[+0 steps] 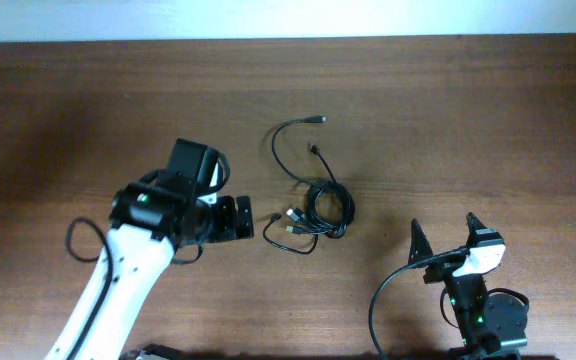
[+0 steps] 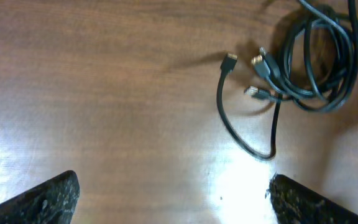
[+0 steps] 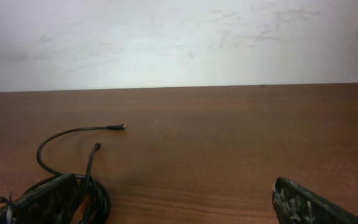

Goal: Untangle cables
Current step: 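Reach the left gripper into the cable bundle and grasp a cable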

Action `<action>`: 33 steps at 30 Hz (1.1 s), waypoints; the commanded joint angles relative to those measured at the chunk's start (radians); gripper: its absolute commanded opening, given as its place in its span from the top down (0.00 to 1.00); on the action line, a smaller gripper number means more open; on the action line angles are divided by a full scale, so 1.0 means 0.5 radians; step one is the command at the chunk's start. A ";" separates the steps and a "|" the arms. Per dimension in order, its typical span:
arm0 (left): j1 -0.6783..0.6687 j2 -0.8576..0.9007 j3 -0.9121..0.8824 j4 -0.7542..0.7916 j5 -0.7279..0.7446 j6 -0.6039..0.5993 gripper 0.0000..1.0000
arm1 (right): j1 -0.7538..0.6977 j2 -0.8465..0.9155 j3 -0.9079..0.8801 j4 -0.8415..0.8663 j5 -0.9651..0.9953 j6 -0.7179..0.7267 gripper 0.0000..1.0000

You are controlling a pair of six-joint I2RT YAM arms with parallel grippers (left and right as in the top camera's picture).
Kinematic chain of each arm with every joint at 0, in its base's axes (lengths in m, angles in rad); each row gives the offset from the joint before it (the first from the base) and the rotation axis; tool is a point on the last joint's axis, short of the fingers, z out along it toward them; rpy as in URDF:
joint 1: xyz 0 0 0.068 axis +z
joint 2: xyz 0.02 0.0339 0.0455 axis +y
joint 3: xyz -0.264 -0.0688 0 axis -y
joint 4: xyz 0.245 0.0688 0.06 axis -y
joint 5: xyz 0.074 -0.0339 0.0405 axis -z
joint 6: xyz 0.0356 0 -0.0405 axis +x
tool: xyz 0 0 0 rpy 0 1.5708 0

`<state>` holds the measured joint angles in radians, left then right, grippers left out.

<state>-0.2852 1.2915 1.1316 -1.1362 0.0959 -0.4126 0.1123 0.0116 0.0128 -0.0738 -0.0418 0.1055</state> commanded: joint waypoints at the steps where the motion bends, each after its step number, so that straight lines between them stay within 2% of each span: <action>1: -0.006 0.143 0.035 0.082 0.059 -0.064 0.01 | 0.010 -0.016 -0.014 -0.002 0.010 0.007 0.02; 4: -0.006 0.231 0.035 0.171 0.198 -0.101 0.01 | 0.010 -0.016 -0.014 -0.003 0.010 0.008 0.02; 5: -0.006 0.241 0.035 0.209 0.198 -0.289 0.01 | 0.010 -0.016 -0.014 -0.002 0.010 0.007 0.02; 8: -0.007 0.243 0.034 0.275 0.198 -0.389 0.01 | 0.010 -0.016 -0.014 -0.003 0.010 0.007 0.02; 9: -0.007 0.244 0.034 0.283 0.198 -0.389 0.03 | 0.010 -0.016 -0.014 -0.003 0.010 0.007 0.02; 10: -0.018 0.249 0.031 0.319 0.199 -0.389 0.10 | 0.010 -0.016 -0.014 -0.002 0.010 0.007 0.02; 11: -0.050 0.262 0.031 0.342 0.199 -0.405 0.11 | 0.010 -0.016 -0.014 -0.003 0.010 0.007 0.01; 13: -0.235 0.354 0.031 0.412 0.198 -0.609 0.10 | 0.010 -0.016 -0.014 -0.002 0.010 0.008 0.02; 15: -0.407 0.489 0.031 0.704 0.198 -0.626 0.10 | 0.010 -0.016 -0.014 -0.003 0.010 0.007 0.02; 19: -0.647 0.794 0.031 1.267 0.106 -0.320 0.11 | 0.010 -0.016 -0.014 -0.003 0.010 0.007 0.02; 21: -0.747 0.935 0.031 1.450 0.106 -0.037 0.01 | 0.010 -0.016 -0.014 -0.002 0.010 0.008 0.01; 23: -0.880 1.073 0.031 1.555 0.089 0.227 0.01 | 0.010 -0.016 -0.014 -0.002 0.010 0.008 0.01; 25: -0.949 1.189 0.031 1.568 -0.161 0.230 0.01 | 0.010 -0.016 -0.014 -0.003 0.010 0.007 0.02; 26: -0.958 1.241 0.031 1.568 -0.187 0.230 0.00 | 0.010 -0.016 -0.014 -0.002 0.010 0.007 0.01; 27: -0.958 1.291 0.031 1.569 -0.186 0.230 0.13 | 0.010 -0.016 -0.014 -0.002 0.010 0.007 0.02; 28: -0.958 1.358 0.031 1.569 -0.186 0.230 0.29 | 0.010 -0.016 -0.014 -0.002 0.010 0.007 0.02; 29: -0.958 1.398 0.031 1.568 -0.186 0.230 0.37 | 0.010 -0.016 -0.014 -0.002 0.010 0.007 0.01; 30: -0.958 1.439 0.031 1.569 -0.186 0.214 0.58 | 0.010 -0.016 -0.014 -0.003 0.010 0.007 0.02; 32: -0.956 1.437 0.043 1.566 -0.186 0.214 0.73 | 0.010 -0.016 -0.014 -0.002 0.010 0.008 0.01; 33: -0.955 1.434 0.057 1.543 -0.186 0.214 0.85 | 0.010 -0.016 -0.014 -0.002 0.010 0.007 0.01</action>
<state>-0.7654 1.9575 1.1645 -0.3389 0.0017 -0.3058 0.1123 0.0101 0.0128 -0.0742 -0.0418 0.1055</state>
